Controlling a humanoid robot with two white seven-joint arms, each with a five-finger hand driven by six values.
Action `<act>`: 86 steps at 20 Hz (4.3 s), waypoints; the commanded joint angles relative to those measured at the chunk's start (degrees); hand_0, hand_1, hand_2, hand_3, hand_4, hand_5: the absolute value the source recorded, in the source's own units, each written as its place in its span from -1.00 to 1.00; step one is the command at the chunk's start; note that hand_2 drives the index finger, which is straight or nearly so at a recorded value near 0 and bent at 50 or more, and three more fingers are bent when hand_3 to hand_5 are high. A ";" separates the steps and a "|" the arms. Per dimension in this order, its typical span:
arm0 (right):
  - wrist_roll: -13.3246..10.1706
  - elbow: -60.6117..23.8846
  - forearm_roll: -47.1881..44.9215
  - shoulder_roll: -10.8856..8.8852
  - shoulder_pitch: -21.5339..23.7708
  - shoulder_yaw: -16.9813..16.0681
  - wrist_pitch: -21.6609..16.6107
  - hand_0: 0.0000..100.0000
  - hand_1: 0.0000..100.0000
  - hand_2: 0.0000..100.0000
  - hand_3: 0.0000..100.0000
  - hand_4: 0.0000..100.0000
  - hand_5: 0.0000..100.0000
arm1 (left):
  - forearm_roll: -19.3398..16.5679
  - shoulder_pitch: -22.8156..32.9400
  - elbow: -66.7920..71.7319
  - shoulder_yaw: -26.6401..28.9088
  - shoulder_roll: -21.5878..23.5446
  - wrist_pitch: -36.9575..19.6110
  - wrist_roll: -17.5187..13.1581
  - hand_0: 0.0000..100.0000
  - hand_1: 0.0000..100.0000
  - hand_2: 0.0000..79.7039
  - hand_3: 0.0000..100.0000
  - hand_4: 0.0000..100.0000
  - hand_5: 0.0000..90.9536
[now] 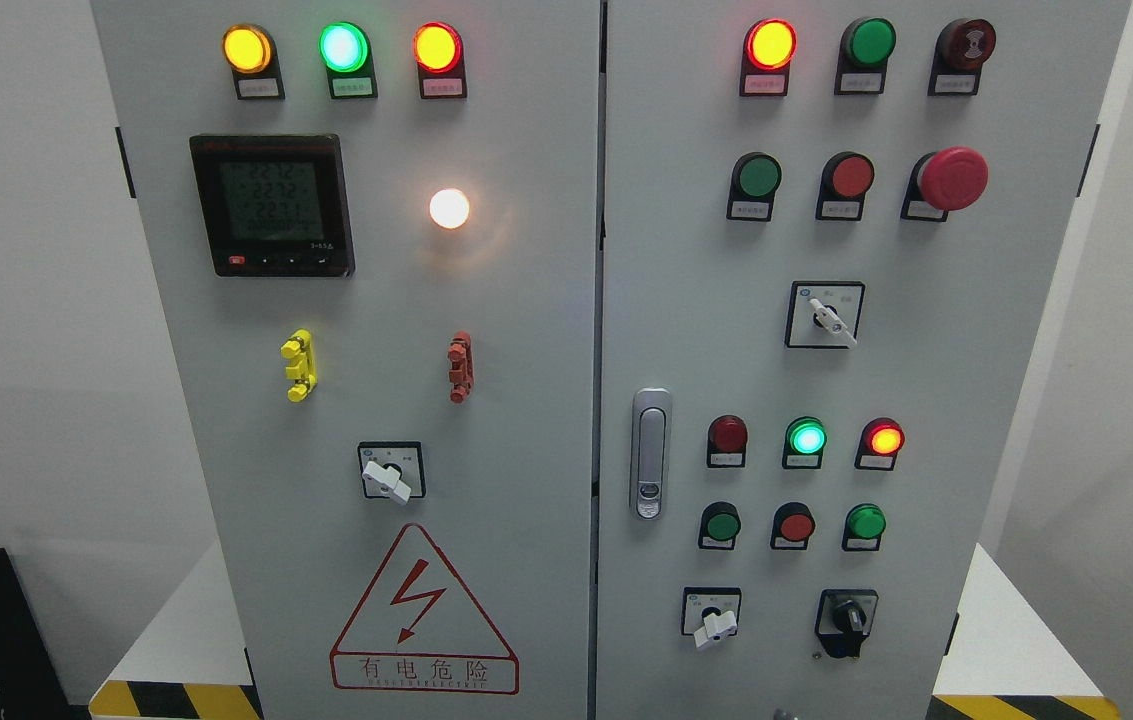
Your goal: Press green start button
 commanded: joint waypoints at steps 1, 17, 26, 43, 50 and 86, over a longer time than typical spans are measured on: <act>-0.57 0.33 1.33 0.09 -1.72 -0.80 -0.88 -1.00 -0.84 -1.00 -1.00 -1.00 -1.00 | 0.00 -0.01 0.00 0.00 0.00 0.01 -0.01 -0.76 0.11 -1.00 -1.00 -1.00 -1.00; -6.55 8.59 29.63 0.35 -9.89 -7.75 -12.04 -1.00 -0.67 -1.00 -0.42 -0.42 -0.78 | 0.00 -0.01 0.00 0.00 0.00 0.01 -0.01 -0.76 0.11 -1.00 -1.00 -1.00 -1.00; -6.72 8.59 41.31 0.62 -16.13 -11.26 -10.90 -0.94 -0.71 -1.00 -0.16 -0.18 -0.35 | 0.00 -0.01 0.00 0.00 0.00 0.01 -0.01 -0.76 0.11 -1.00 -1.00 -1.00 -1.00; -6.73 8.15 53.19 0.70 -22.11 -10.21 -4.58 -0.84 -0.69 -1.00 0.19 0.26 0.48 | 0.00 0.08 0.00 0.00 0.00 0.01 -0.01 -0.76 0.11 -1.00 -1.00 -1.00 -1.00; -6.38 10.52 54.51 0.70 -24.22 -9.07 -3.43 -0.83 -0.69 -1.00 0.22 0.28 0.49 | 0.00 -0.01 0.00 0.00 0.00 0.01 -0.01 -0.76 0.11 -1.00 -1.00 -1.00 -1.00; -6.55 19.23 55.39 0.79 -28.53 -9.16 -2.46 -0.79 -0.70 -1.00 0.23 0.27 0.48 | 0.00 -0.01 0.00 0.00 0.00 0.01 -0.01 -0.76 0.11 -1.00 -1.00 -1.00 -1.00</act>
